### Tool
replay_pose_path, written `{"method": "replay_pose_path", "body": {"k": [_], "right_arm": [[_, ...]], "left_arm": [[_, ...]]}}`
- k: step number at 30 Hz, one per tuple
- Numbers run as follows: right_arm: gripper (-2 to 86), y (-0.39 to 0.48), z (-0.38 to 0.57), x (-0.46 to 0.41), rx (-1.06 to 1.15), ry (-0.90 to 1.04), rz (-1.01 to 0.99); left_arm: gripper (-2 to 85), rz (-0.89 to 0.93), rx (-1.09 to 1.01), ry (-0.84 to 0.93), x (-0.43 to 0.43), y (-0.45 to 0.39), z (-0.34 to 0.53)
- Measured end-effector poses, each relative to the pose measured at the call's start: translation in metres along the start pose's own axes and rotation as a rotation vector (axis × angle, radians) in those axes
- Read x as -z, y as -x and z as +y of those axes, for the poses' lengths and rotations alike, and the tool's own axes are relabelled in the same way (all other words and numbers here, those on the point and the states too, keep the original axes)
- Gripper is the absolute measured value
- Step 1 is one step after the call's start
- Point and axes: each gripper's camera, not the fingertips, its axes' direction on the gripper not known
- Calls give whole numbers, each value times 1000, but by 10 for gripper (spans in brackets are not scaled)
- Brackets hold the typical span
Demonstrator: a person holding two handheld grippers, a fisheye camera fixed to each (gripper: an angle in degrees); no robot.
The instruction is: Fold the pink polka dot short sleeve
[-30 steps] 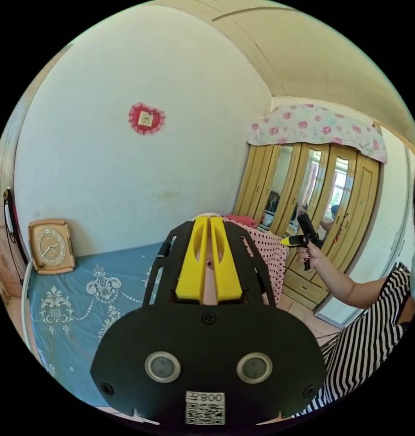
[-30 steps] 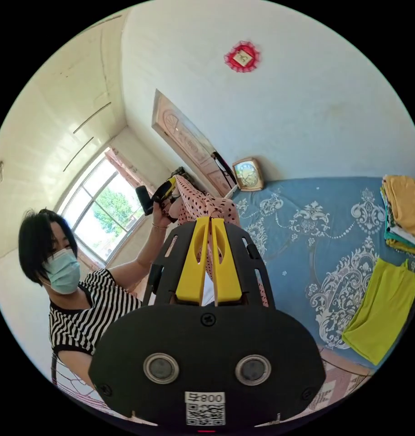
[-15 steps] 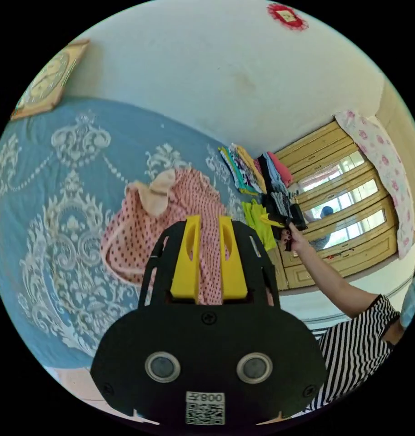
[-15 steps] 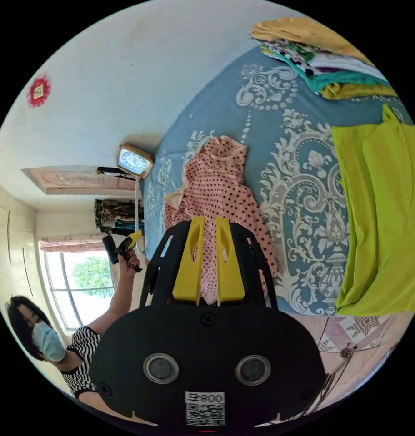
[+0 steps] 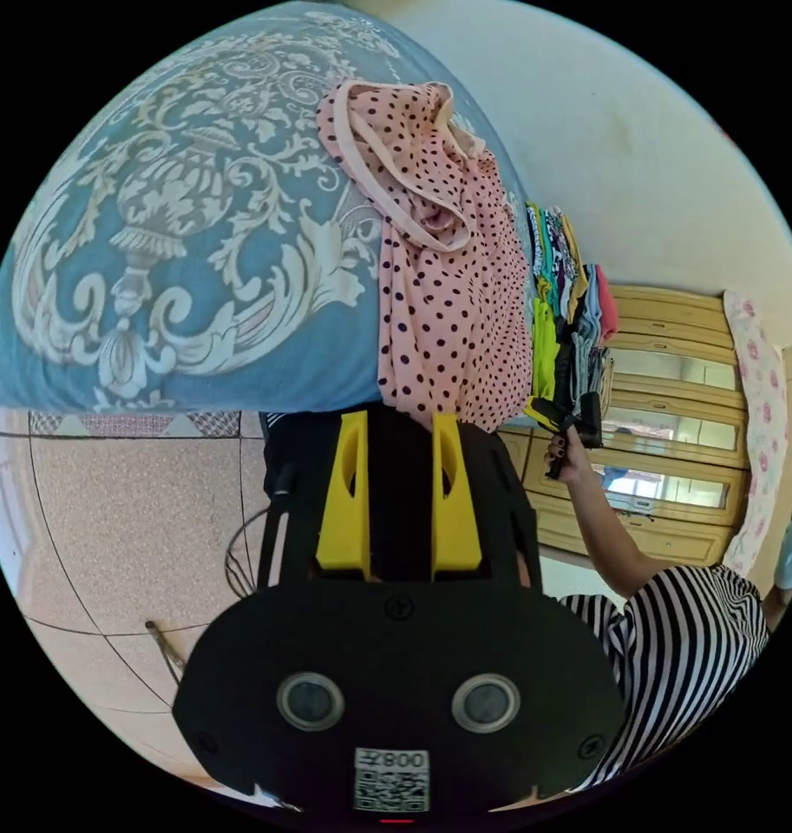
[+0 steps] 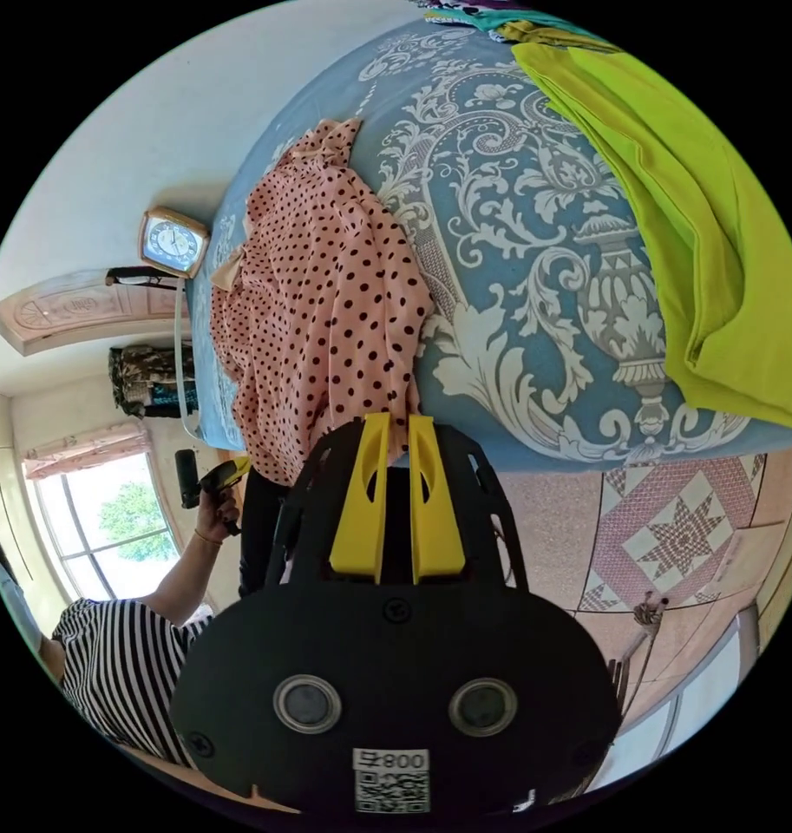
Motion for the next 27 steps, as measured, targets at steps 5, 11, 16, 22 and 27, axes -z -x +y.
{"method": "replay_pose_path", "body": {"k": [5,11,16,22,27], "right_arm": [[12,3,-3,34,5,8,-50],[5,15,21,117,99,-53,-219],[3,44,53,191,253,-79,-365],[2,61,89,227,325,-72,-451],[2,30,78,205,183,-57,-535]], "left_arm": [[29,-64,-33,32,22,-20,-24],[15,95,-119,-116,117,-48,-12],[14,274,-221,-320,241,-74,17],[23,332,-116,-435,303,-39,45],[53,352,113,-338,265,27,34]]}}
